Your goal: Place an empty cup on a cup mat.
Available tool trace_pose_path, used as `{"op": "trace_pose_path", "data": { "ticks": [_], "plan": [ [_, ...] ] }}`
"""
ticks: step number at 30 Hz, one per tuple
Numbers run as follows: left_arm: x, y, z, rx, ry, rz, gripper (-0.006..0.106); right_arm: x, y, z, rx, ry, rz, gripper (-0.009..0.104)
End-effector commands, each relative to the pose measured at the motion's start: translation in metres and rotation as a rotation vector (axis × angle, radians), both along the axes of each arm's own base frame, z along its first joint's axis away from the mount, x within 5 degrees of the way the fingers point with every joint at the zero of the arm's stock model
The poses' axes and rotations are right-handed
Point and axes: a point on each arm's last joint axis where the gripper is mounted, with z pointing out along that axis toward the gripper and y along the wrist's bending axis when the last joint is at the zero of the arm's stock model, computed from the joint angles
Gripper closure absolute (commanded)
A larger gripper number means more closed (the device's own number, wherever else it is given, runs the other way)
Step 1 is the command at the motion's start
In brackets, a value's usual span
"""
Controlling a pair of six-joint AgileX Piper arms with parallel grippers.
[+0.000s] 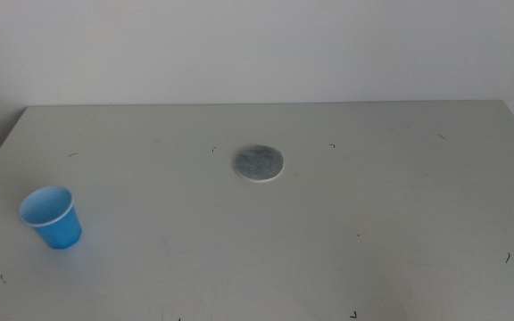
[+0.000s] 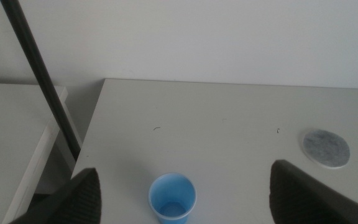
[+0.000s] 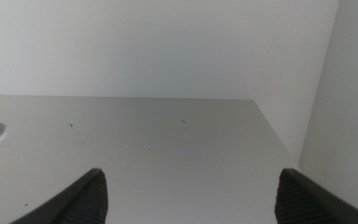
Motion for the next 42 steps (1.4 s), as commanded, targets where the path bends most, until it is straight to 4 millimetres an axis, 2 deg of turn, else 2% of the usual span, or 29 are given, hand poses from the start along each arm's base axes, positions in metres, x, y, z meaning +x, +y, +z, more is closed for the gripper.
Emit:
{"op": "trace_pose_path", "data": {
  "ticks": [1, 10, 21, 23, 24, 28, 32, 39, 42],
  "plan": [
    [0.012, -0.001, 0.022, -0.013, -0.068, -0.004, 0.009, -0.002, 0.0, 0.011, -0.023, -0.108, 0.002, 0.001],
    [0.06, 0.001, 0.047, 0.006, -0.05, -0.001, 0.009, -0.002, 0.0, 0.011, -0.023, -0.108, 0.002, 0.001],
    [0.125, 0.003, 0.035, 0.028, 0.213, 0.016, 0.009, -0.002, 0.0, 0.011, -0.023, -0.108, 0.002, 0.001],
    [0.137, 0.004, 0.03, 0.027, 0.253, 0.016, 0.009, -0.002, 0.0, 0.011, -0.023, -0.108, 0.002, 0.001],
    [0.148, 0.005, 0.023, 0.027, 0.292, 0.021, 0.009, -0.002, 0.0, 0.011, -0.023, -0.108, 0.002, 0.001],
    [0.171, 0.006, 0.004, 0.039, 0.375, 0.016, 0.009, -0.002, 0.0, 0.011, -0.023, -0.108, 0.002, 0.001],
    [0.185, 0.006, -0.015, 0.069, 0.47, -0.007, 0.009, -0.002, 0.0, 0.011, -0.023, -0.108, 0.002, 0.001],
    [0.205, 0.024, -0.044, -0.012, 0.598, -0.062, 0.009, -0.002, 0.0, 0.011, -0.023, -0.108, 0.002, 0.001],
    [0.211, 0.03, -0.054, 0.034, 0.64, -0.101, 0.009, -0.002, 0.0, 0.011, -0.023, -0.108, 0.002, 0.001]
  ]
}}
